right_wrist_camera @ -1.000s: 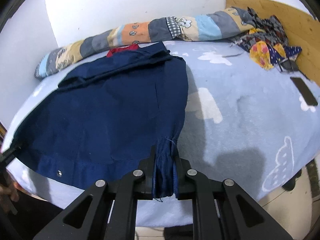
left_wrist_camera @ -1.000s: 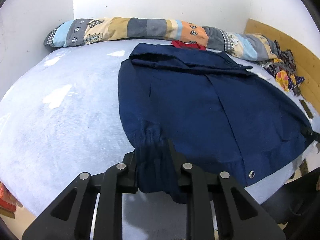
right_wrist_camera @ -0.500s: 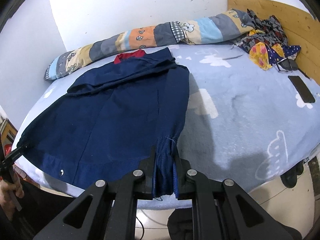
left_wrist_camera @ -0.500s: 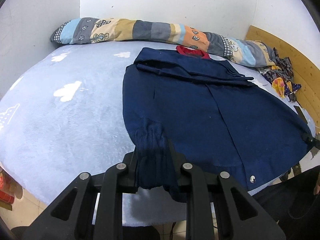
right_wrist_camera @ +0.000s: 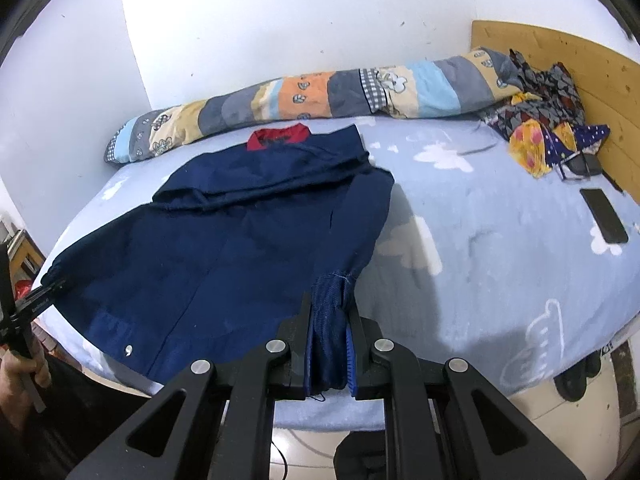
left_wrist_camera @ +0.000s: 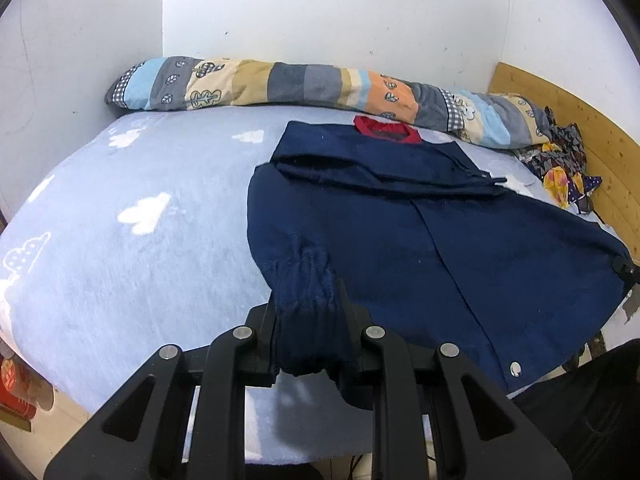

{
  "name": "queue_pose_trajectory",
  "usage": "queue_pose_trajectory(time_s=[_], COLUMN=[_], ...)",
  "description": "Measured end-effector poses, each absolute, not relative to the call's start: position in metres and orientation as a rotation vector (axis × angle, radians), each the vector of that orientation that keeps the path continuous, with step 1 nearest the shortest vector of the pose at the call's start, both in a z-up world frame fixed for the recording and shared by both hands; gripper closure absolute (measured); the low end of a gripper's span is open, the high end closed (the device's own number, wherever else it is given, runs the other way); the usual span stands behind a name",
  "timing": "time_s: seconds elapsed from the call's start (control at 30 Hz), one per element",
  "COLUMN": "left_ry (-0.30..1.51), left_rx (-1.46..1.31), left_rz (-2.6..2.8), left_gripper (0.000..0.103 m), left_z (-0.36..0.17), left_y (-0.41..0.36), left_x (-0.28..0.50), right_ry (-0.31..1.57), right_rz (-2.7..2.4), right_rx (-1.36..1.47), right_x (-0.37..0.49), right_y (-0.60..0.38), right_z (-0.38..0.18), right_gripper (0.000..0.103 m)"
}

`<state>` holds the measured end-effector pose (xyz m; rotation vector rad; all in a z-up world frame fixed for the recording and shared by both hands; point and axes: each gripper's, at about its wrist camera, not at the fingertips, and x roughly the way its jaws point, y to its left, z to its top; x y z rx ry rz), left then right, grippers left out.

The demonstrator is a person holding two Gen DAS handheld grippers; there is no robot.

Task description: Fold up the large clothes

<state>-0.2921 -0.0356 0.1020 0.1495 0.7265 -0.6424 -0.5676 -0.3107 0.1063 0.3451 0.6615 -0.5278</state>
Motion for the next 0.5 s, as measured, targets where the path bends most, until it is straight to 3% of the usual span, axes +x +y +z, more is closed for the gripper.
queue_pose_trajectory(time_s=[0.5], left_ry=[0.671], left_rx=[0.151], left_rz=[-0.635], left_gripper=[0.085], left_z=[0.143], left_y=[-0.058], left_x=[-0.268], right_ry=[0.601], right_rz=[-0.507], right_rx=[0.304], right_x=[-0.543], right_y=[-0.320], right_z=[0.151], right_gripper=[0.091])
